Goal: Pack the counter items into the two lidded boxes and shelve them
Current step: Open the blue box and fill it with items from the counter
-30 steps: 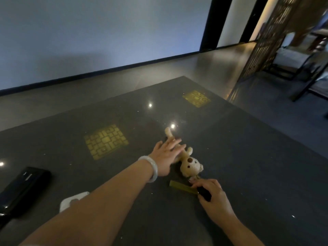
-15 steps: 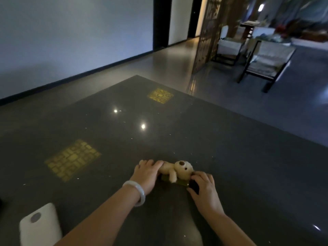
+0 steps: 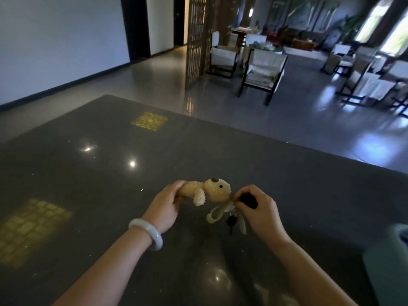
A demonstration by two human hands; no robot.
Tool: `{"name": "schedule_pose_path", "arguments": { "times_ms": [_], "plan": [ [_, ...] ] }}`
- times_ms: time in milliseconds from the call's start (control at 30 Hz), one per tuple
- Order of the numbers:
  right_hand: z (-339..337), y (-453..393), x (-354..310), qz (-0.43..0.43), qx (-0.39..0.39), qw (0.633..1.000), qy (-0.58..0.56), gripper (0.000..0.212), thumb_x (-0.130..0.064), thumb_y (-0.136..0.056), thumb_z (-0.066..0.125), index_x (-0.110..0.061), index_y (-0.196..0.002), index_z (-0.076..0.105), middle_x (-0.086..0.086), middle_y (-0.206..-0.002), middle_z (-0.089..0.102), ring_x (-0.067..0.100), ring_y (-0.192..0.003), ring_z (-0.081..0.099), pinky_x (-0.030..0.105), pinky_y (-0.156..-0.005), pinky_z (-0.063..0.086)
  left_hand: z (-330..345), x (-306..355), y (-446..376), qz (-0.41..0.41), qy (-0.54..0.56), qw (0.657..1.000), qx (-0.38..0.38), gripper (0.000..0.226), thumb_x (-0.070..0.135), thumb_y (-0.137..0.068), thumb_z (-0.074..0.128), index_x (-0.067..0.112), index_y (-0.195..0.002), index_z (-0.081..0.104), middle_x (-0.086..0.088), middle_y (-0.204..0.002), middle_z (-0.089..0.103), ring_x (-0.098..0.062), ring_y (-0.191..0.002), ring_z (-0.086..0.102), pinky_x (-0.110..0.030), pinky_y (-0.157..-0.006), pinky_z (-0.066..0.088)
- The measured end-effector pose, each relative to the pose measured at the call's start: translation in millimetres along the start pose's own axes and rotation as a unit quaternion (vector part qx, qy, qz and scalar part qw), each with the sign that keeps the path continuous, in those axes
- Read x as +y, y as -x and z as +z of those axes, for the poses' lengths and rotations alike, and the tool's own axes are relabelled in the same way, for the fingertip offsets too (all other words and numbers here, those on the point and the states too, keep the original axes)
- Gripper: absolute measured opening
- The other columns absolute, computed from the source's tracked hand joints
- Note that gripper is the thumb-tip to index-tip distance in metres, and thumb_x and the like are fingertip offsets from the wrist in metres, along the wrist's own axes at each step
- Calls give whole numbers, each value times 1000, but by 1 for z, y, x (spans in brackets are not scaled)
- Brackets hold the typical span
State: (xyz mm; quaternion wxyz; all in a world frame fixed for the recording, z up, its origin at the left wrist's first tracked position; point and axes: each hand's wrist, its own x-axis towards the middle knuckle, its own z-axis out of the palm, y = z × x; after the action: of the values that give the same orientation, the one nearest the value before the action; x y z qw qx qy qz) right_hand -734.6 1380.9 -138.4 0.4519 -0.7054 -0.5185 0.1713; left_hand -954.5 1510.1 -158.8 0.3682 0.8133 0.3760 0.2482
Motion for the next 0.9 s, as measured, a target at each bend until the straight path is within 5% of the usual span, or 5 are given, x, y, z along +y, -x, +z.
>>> {"name": "schedule_pose_path", "arguments": {
  "times_ms": [167,433,600,900],
  "plan": [
    [-64,17,-9,-5,51,998,-31,25,-8,-83,70,-32,-87,63,-16,-88,67,1,-81,65,14,-68,53,21,55,4,28,40,999,-14,31,16,-99,47,38,-121,52,13,-105,59,-1,-87,57,-20,-80,42],
    [-198,90,-11,-75,93,992,-34,26,-8,-81,70,-32,-90,63,-15,-91,68,2,-84,66,11,-72,51,97,174,56,47,88,995,-23,27,21,-99,45,43,-114,52,12,-90,58,-2,-74,57,-22,-66,42],
    [-282,149,4,-75,136,988,-9,26,-6,-79,71,-30,-86,64,-14,-87,70,-1,-84,65,13,-72,52,161,257,80,60,49,996,-35,24,20,-97,49,28,-119,52,1,-93,61,-10,-77,58,-33,-74,48],
    [-386,225,45,-35,199,979,40,35,5,-75,67,-30,-74,71,-14,-78,70,0,-71,63,11,-61,48,239,352,111,169,33,984,-43,36,12,-93,54,30,-124,53,6,-118,56,-7,-103,55,-24,-89,44]
  ]
}}
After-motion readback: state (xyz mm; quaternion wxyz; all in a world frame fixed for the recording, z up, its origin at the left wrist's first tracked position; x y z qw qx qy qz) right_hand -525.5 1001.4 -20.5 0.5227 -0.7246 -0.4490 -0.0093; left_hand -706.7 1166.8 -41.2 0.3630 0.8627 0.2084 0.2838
